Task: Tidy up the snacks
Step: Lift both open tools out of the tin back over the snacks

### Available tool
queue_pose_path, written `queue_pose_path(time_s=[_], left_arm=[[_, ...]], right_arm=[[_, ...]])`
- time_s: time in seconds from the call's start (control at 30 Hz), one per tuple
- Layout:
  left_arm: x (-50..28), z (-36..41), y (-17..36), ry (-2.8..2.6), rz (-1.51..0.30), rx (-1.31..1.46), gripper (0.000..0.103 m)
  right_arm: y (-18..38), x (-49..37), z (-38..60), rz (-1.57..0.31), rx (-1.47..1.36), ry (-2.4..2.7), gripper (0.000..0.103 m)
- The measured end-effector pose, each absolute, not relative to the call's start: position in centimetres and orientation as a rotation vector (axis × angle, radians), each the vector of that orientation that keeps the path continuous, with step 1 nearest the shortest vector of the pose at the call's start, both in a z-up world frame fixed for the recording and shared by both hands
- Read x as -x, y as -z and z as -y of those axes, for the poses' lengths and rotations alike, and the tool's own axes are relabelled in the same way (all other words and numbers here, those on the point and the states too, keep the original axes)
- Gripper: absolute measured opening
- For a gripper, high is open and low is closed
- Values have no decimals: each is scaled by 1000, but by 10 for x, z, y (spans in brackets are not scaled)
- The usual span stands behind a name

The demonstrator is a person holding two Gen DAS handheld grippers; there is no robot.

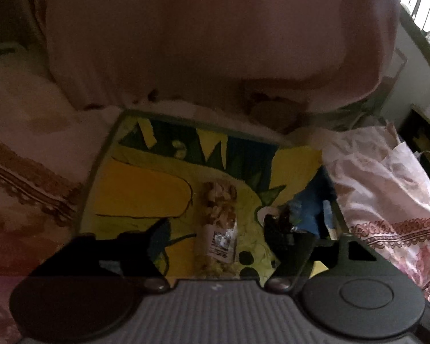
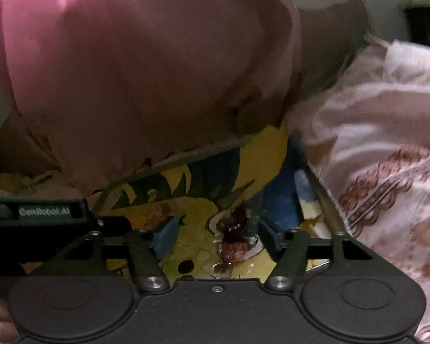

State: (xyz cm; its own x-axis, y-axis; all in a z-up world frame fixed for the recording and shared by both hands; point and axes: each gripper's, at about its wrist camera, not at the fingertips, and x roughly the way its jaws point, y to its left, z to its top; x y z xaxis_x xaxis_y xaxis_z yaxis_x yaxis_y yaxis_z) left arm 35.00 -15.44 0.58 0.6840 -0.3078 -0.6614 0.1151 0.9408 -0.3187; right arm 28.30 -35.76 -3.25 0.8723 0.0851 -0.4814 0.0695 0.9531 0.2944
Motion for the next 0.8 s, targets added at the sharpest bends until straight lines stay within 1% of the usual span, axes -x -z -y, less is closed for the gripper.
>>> queue_pose_path(time_s=[0.03, 0.1, 0.23, 0.3, 0.37, 0.53, 0.8], left_arm=[[-344, 151, -10, 236, -772, 262, 85], [-333, 145, -19, 231, -753, 260, 88], [-306, 134, -33, 219, -706, 244, 98], [-290, 129, -39, 212, -675, 222, 99], [-275, 125, -44, 210, -652, 200, 100], [-234, 115, -52, 203, -600, 133, 102], [-174, 90, -44, 188, -559, 112, 102]], right_arm=[[28, -277, 356, -505, -301, -5, 75], [20, -261, 352, -486, -291, 2, 82], [1, -236, 340, -453, -232, -15, 88], [-10, -221, 333, -422, -191, -14, 93], [-19, -206, 326, -390, -159, -11, 96], [-35, -167, 312, -334, -132, -21, 102], [-36, -107, 295, -326, -123, -31, 102]])
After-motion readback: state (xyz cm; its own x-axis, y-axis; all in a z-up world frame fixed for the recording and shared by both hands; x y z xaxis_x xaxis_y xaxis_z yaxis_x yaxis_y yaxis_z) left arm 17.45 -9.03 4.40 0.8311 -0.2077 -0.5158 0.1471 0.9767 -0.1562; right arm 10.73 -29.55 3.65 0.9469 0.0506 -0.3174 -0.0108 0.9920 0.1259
